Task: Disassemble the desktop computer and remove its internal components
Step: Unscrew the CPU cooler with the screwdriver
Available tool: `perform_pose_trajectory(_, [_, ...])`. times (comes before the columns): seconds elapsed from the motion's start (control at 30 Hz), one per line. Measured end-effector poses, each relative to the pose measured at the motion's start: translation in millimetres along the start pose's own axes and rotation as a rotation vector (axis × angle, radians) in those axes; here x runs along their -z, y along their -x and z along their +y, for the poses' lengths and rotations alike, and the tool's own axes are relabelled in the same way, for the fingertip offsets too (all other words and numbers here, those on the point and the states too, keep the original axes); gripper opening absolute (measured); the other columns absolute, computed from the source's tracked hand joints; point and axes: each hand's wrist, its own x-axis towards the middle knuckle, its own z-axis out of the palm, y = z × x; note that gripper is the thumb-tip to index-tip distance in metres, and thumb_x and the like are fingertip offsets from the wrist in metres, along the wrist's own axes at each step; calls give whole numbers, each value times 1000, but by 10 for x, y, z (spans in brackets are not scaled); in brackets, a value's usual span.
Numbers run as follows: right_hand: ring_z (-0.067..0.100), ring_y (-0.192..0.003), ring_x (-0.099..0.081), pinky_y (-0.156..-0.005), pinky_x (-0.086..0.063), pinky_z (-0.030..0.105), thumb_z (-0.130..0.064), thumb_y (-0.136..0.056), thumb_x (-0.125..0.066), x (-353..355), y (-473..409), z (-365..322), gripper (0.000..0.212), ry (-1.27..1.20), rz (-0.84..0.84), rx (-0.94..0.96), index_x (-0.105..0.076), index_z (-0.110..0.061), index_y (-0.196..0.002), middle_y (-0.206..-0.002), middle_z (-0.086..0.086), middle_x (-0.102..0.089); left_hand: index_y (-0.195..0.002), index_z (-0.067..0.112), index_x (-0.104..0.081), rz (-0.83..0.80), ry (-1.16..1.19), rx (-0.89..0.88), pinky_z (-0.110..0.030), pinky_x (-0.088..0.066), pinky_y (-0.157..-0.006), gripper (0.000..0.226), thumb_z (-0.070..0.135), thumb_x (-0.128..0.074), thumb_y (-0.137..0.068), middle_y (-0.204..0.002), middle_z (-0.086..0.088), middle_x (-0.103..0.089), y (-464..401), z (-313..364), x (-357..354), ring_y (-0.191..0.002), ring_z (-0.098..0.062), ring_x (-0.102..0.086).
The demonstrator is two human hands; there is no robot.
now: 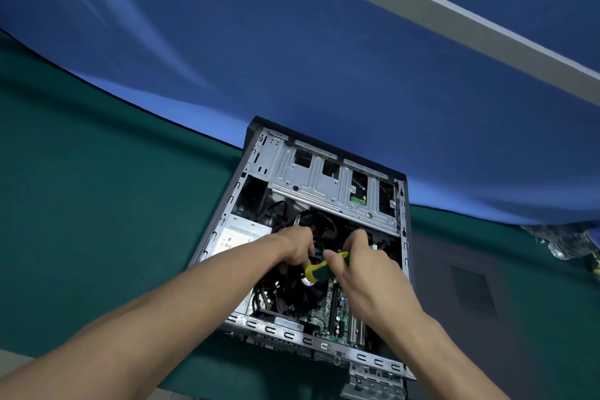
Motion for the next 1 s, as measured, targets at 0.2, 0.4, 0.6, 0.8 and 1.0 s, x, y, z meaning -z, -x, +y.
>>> perform_pose_trajectory(0.2, [12, -64, -51, -53, -37, 27, -38, -88, -56, -29, 40, -11, 26, -153, -27, 21, -34, -28, -95, -75, -8, -53, -112, 8, -67, 6, -5, -1, -34, -57, -59, 29, 12, -69, -83, -101, -11, -66, 12, -1, 6, -57, -28, -62])
perform_pose_trajectory(0.4, [9, -62, -49, -53, -35, 28, -43, -91, -47, -121, 117, -34, 19, -148, 27, 127, -31, -33, -89, -73, -9, -53, -105, 2, -67, 18, -17, 17, -28, -49, -45, 24, 8, -67, -82, -69, -3, -58, 31, 10, 14, -41, -19, -52])
perform_pose_trajectory(0.6, [16, -64, -49, -56, -36, 33, -54, -88, -51, -38, 7, 14, 30, -41, 28, -17, -37, -28, -91, -68, -9, -50, -117, 10, -64, 5, -35, 9, -31, -55, -57, 34, 15, -69, -85, -103, -7, -66, 14, -12, 5, -51, -24, -59])
perform_pose_trajectory(0.8, [15, -72, -50, -56, -37, 30, -28, -80, -60, 6, -16, 24, 30, -99, -121, 8, -34, -30, -96, -91, -8, -45, -114, 12, -67, -8, -16, 14, -27, -52, -46, 34, 15, -73, -81, -96, -9, -65, -4, -19, 5, -47, -21, -57])
perform_pose_trajectory(1.0, [11, -65, -51, -52, -35, 25, -40, -94, -47, -4, -71, 69, 19, -100, -93, 23, -44, -23, -101, -77, -7, -52, -113, 10, -67, -10, 0, 12, -26, -51, -46, 33, 19, -73, -81, -97, -9, -66, -5, -19, 6, -44, -20, -55])
